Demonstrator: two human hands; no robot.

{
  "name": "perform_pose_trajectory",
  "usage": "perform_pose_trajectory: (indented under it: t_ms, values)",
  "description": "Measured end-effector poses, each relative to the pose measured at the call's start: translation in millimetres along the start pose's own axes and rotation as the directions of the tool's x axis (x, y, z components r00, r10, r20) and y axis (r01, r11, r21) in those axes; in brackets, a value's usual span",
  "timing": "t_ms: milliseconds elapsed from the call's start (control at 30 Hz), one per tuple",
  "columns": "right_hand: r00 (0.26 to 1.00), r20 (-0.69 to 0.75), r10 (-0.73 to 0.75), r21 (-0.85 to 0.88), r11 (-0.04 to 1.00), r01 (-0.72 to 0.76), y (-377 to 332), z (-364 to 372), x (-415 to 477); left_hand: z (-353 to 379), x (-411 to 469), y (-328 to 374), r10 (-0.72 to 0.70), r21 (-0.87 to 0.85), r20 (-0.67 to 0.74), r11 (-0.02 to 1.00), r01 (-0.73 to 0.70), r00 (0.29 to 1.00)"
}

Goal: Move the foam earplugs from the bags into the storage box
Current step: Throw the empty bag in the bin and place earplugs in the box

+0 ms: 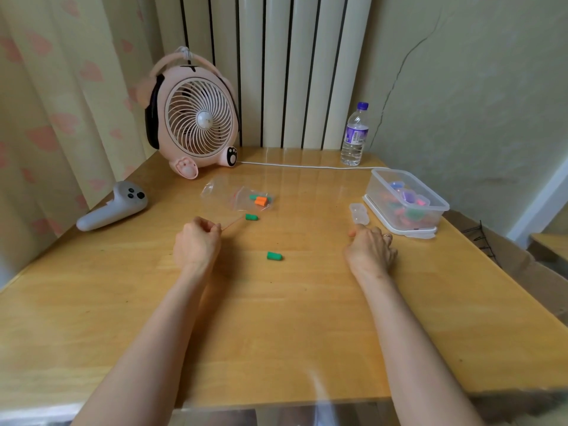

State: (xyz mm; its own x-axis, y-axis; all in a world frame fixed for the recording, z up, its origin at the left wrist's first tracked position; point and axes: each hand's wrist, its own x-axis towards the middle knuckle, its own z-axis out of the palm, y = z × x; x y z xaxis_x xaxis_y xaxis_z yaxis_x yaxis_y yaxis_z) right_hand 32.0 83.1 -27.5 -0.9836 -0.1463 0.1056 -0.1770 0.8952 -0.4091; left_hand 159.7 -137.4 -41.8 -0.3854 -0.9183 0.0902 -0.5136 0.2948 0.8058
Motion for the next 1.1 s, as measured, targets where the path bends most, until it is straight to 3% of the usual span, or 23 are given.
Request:
perform_pose_trajectory:
  t_ms: [167, 233, 300, 367, 433, 533, 567, 633, 733, 900, 1100]
  values:
    - [0.994, -0.007, -0.109, 0.053, 0.993, 0.109, -0.2, 3.4, -0.5, -4.5, 0.8, -2.1, -0.059, -0.052, -0.051, 0.997, 0.057, 0.997]
    - [0.981, -0.012, -0.191, 0.255, 0.948, 0.188, -5.4, 5.9, -2.3, -3.7, -6.8, 1.2, 0.012, -0.042, -0.141, 0.999, -0.018, 0.99]
    - [0.969, 0.015, -0.245, 0.519, 0.831, 0.202, -14.2, 4.5, -8.3, -1.3, -10.6, 1.8, 0.133, -0.027, -0.236, 0.989, -0.144, 0.963]
    - [0.949, 0.077, -0.305, 0.714, 0.682, 0.161, -22.9, 0.9, -16.2, 1.2, -13.3, 4.4, 0.325, -0.061, -0.192, 0.938, -0.342, 0.926]
    - [0.921, 0.139, -0.365, 0.842, 0.532, 0.083, -29.0, 0.8, -23.4, 6.8, -21.3, 9.6, 0.549, -0.168, 0.011, 0.825, -0.54, 0.836]
    - [0.888, 0.174, -0.427, 0.937, 0.348, -0.016, -35.8, 5.1, -30.2, 19.2, -41.6, 16.8, 0.751, -0.286, 0.239, 0.66, -0.695, 0.615]
    - [0.877, 0.173, -0.447, 0.955, 0.295, -0.038, -37.6, 6.6, -31.6, 23.5, -46.4, 18.1, 0.784, -0.3, 0.257, 0.62, -0.725, 0.564]
    - [0.851, 0.181, -0.493, 0.972, 0.219, -0.08, -40.2, 8.3, -33.9, 28.2, -49.8, 17.5, 0.818, -0.307, 0.218, 0.575, -0.759, 0.532]
    - [0.81, 0.201, -0.55, 0.976, 0.184, -0.117, -42.2, 8.1, -37.1, 25.6, -49.6, 18.8, 0.822, -0.32, 0.159, 0.567, -0.759, 0.547]
    - [0.787, 0.182, -0.59, 0.981, 0.167, -0.102, -42.6, 6.1, -38.4, 25.4, -52.0, 21.1, 0.834, -0.349, 0.183, 0.55, -0.759, 0.52]
    - [0.788, 0.263, -0.556, 0.951, 0.285, -0.116, -42.4, 8.5, -41.9, 24.8, -51.8, 21.0, 0.839, -0.289, 0.129, 0.542, -0.789, 0.529]
